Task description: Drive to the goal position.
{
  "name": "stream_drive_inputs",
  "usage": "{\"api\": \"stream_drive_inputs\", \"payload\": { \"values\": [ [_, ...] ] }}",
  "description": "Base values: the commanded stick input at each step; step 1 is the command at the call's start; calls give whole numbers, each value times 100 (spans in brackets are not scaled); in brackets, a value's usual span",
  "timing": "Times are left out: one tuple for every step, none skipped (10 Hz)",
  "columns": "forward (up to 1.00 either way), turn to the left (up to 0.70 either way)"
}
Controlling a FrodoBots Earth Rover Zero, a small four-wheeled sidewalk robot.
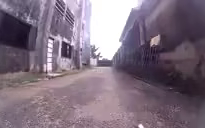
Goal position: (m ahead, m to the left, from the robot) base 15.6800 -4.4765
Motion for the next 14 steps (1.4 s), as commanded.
{"api": "stream_drive_inputs", "payload": {
  "values": [
    [50,0],
    [50,0],
    [50,0],
    [50,0],
    [50,0],
    [50,0],
    [50,0],
    [50,0],
    [50,0],
    [50,0],
    [50,0],
    [50,0],
    [50,0],
    [50,0]
  ]
}}
